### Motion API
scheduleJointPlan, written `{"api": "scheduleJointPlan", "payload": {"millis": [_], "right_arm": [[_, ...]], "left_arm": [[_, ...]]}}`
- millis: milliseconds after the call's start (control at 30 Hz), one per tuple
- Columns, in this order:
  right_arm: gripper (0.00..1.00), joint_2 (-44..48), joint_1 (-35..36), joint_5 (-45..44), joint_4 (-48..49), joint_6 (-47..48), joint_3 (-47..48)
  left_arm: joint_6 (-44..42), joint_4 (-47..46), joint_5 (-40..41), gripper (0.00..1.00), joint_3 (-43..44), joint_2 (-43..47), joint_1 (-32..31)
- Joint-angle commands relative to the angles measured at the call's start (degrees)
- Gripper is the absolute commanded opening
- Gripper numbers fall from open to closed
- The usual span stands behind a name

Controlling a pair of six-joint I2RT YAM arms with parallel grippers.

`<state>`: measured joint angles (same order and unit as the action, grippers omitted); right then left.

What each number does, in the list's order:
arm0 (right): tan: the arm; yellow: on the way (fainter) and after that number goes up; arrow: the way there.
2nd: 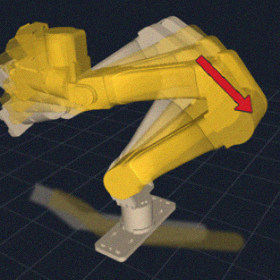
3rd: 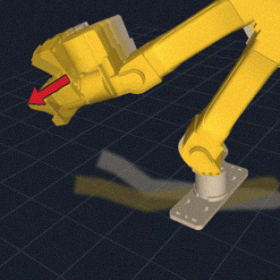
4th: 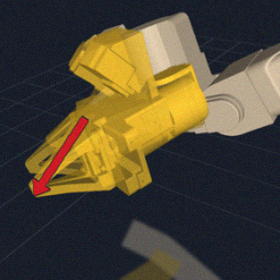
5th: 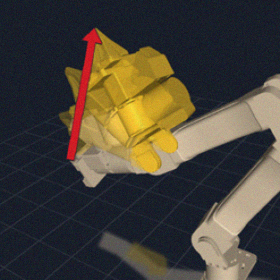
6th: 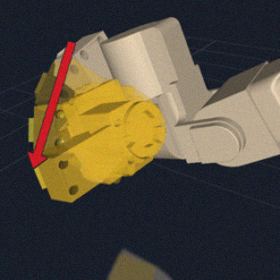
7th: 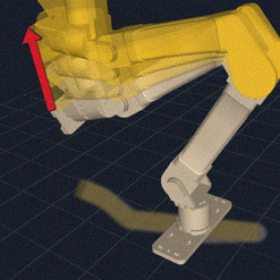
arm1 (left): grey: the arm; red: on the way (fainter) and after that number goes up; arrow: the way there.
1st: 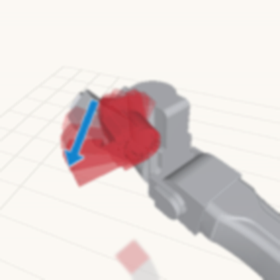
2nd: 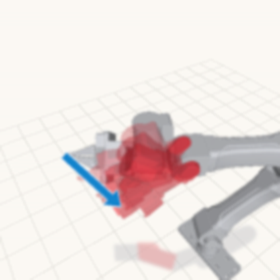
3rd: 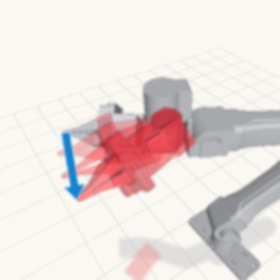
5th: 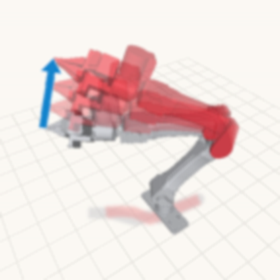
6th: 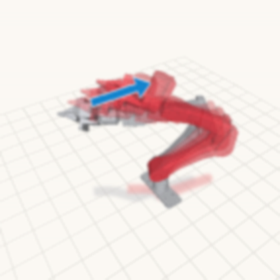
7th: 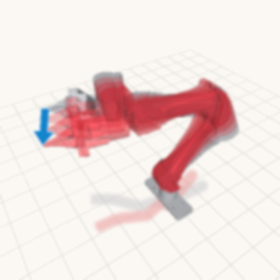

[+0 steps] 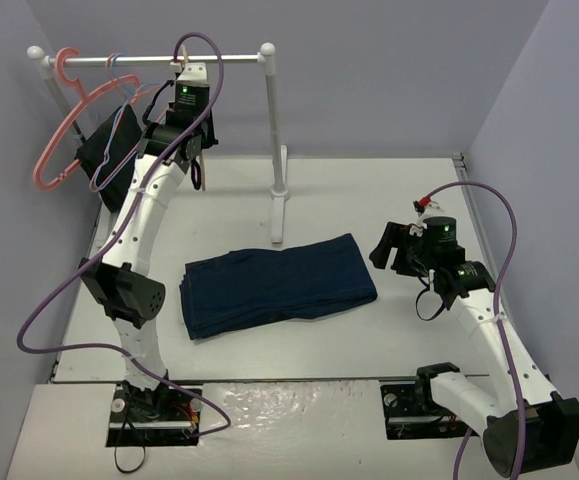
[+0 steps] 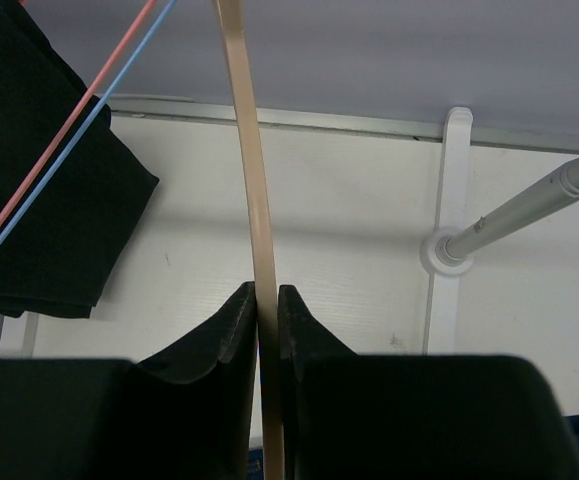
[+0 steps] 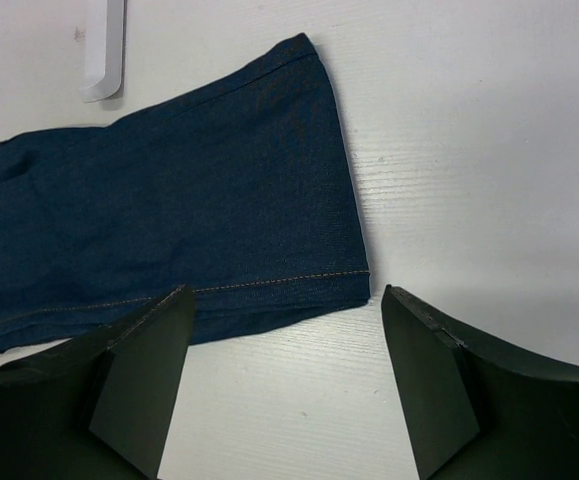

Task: Place the trousers on the hanger
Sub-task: Pick up the hanger from the clothesline.

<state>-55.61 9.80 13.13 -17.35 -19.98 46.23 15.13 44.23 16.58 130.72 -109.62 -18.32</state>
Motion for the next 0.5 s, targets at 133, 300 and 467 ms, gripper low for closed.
{"api": "scheduleJointPlan", "payload": {"millis": [133, 300, 467], "right_arm": [[0.73, 0.6, 0.3, 0.8, 3.0, -0.3, -0.2], [0.73, 1.1, 0.3, 0.8, 3.2, -0.6, -0.8], [0.73, 1.5, 0.3, 1.0, 3.5, -0.6, -1.4]], "left_arm": [[-2.5, -8.7, -10.2, 0.0, -2.9, 5.5, -0.4], [-2.3, -11.4, -12.7, 0.0, -6.8, 7.9, -0.3], [-2.4, -13.6, -15.2, 0.0, -9.6, 9.9, -0.2]]}}
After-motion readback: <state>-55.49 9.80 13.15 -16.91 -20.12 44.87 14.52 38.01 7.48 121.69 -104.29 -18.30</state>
